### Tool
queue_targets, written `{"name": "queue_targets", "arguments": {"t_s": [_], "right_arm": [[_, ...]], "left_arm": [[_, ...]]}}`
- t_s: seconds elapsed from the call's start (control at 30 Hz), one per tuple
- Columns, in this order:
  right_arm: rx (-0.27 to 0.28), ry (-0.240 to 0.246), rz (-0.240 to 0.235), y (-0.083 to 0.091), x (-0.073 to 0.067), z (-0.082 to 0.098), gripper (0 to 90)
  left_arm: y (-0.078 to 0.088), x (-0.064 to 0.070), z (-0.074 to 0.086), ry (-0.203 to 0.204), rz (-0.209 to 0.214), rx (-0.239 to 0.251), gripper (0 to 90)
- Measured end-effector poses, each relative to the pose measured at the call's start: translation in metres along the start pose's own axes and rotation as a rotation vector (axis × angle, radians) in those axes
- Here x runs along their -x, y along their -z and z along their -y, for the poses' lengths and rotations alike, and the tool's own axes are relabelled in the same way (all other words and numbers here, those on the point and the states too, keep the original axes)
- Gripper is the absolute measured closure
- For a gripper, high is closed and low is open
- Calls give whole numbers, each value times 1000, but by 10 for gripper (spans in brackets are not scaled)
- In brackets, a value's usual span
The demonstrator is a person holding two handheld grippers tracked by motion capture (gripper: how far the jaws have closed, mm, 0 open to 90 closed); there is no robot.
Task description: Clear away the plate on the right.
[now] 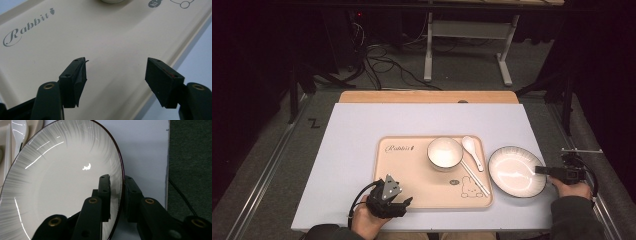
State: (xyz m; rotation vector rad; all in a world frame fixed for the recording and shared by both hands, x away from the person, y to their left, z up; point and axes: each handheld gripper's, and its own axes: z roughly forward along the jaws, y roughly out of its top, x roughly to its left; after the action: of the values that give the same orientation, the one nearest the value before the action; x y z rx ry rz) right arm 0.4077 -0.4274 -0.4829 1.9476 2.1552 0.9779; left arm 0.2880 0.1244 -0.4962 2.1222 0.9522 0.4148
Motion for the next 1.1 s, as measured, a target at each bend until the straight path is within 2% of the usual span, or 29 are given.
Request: {"name": "queue_targets", "arguments": {"t_s": [0.07, 0.33, 0.5, 0.57, 0.63, 0.93, 1.0, 1.1], "right_arm": [[1, -12, -15, 1, 2, 0, 817], [59, -113, -106, 3, 11, 4, 859], [90, -102, -104, 7, 4, 1, 867], [96, -79, -93, 8, 0, -1, 866], [107, -88, -118, 11, 1, -2, 863], [130, -61, -98, 21, -1, 0, 862], [129, -50, -90, 24, -1, 1, 862], [140, -41, -85, 28, -1, 2, 862]], "left_arm": [[0, 0, 0, 3, -1, 1, 340], [0, 0, 0, 14, -2, 2, 341], [1, 0, 0, 24, 0, 7, 345], [1, 0, 0, 37, 4, 10, 346], [1, 0, 0, 38, 3, 10, 346], [1, 0, 0, 63, 13, 12, 352], [1, 0, 0, 45, 7, 14, 352], [4, 0, -1, -18, -10, 18, 350]]}}
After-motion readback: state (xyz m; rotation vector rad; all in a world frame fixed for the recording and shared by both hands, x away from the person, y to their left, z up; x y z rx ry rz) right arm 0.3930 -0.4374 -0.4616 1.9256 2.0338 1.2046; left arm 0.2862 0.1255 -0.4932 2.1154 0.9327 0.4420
